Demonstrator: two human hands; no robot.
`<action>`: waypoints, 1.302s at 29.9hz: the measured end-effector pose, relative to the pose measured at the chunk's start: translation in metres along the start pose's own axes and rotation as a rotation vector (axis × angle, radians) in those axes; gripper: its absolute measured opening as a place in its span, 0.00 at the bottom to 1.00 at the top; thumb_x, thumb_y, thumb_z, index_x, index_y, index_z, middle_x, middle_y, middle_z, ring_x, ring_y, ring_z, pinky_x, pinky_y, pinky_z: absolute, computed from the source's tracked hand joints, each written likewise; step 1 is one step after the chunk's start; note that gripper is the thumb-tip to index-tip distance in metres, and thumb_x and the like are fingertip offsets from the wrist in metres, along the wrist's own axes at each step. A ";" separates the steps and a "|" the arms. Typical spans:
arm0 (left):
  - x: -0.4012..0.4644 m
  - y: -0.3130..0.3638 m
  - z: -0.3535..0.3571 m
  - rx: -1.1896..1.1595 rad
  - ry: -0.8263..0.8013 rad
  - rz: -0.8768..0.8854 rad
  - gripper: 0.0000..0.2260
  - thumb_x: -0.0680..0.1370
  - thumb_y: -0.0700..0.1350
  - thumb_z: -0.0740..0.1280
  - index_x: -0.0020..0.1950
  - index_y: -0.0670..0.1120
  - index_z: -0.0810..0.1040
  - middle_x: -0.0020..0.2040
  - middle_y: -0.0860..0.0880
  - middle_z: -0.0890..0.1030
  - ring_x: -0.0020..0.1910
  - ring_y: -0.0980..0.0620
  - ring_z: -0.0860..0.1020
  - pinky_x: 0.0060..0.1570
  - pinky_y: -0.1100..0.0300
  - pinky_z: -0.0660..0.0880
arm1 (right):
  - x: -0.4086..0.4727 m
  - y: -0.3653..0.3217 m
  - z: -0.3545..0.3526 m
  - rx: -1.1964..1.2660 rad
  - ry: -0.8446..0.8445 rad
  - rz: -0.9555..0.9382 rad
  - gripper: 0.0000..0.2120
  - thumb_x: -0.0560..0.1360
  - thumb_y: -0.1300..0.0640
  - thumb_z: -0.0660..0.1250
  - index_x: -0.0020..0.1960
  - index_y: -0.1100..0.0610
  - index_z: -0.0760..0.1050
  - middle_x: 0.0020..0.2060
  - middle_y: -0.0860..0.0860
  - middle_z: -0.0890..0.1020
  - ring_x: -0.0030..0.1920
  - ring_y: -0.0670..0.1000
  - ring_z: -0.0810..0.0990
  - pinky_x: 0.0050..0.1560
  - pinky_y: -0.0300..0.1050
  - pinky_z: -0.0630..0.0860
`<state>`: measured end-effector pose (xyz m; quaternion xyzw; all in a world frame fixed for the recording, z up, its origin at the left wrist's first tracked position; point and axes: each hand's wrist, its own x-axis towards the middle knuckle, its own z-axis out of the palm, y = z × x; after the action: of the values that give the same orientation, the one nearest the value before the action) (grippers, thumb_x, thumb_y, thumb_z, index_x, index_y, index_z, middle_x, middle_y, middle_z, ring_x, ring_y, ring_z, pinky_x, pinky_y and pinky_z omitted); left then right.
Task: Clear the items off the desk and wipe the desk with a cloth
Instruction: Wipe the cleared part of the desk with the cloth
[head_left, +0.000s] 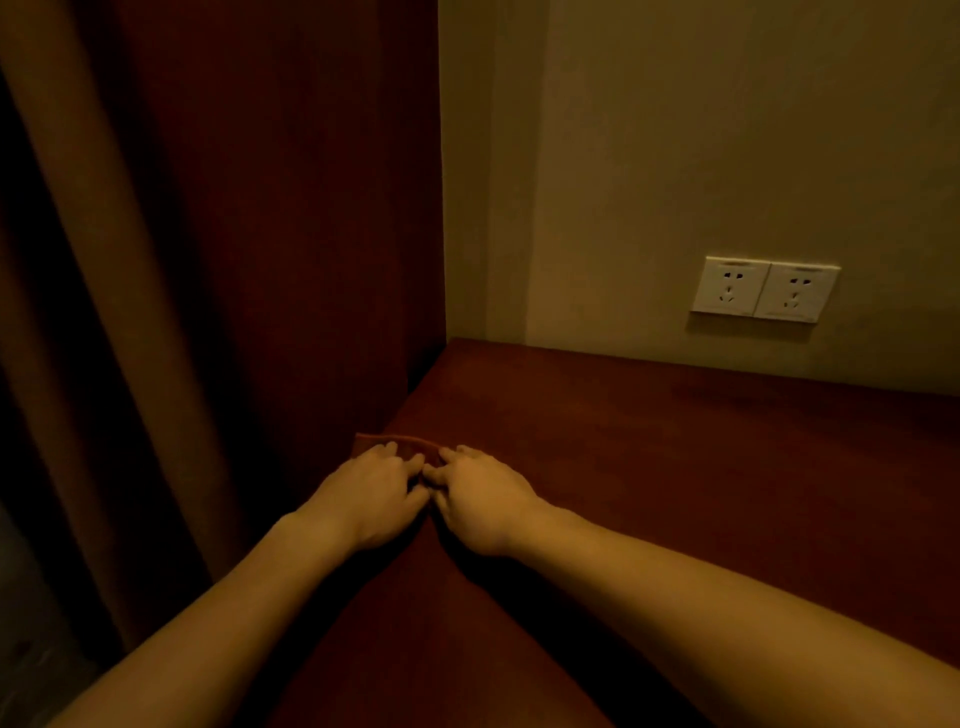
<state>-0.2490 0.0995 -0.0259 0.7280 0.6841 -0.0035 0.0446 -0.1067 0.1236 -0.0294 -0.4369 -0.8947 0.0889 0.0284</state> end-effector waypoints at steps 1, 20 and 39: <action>0.005 -0.003 0.001 -0.001 0.000 -0.004 0.24 0.82 0.55 0.53 0.77 0.51 0.59 0.76 0.41 0.59 0.74 0.44 0.59 0.69 0.52 0.60 | 0.005 0.001 0.000 0.005 0.000 0.004 0.21 0.82 0.54 0.52 0.73 0.56 0.66 0.72 0.60 0.66 0.73 0.61 0.62 0.72 0.53 0.59; -0.093 0.004 0.013 -0.007 0.089 0.015 0.22 0.82 0.53 0.51 0.76 0.50 0.60 0.75 0.42 0.61 0.73 0.46 0.61 0.68 0.52 0.62 | -0.067 -0.048 0.013 -0.025 0.020 -0.025 0.20 0.82 0.53 0.51 0.73 0.55 0.66 0.72 0.58 0.67 0.73 0.59 0.62 0.72 0.52 0.60; -0.180 0.002 0.012 0.131 0.069 0.022 0.19 0.81 0.53 0.52 0.72 0.53 0.67 0.70 0.44 0.70 0.67 0.46 0.70 0.62 0.51 0.70 | -0.123 -0.099 0.037 -0.032 0.086 -0.144 0.16 0.79 0.51 0.54 0.62 0.53 0.74 0.58 0.54 0.76 0.59 0.58 0.74 0.55 0.56 0.76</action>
<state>-0.2582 -0.0803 -0.0260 0.7364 0.6757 -0.0224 -0.0267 -0.1121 -0.0380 -0.0447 -0.3753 -0.9230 0.0533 0.0661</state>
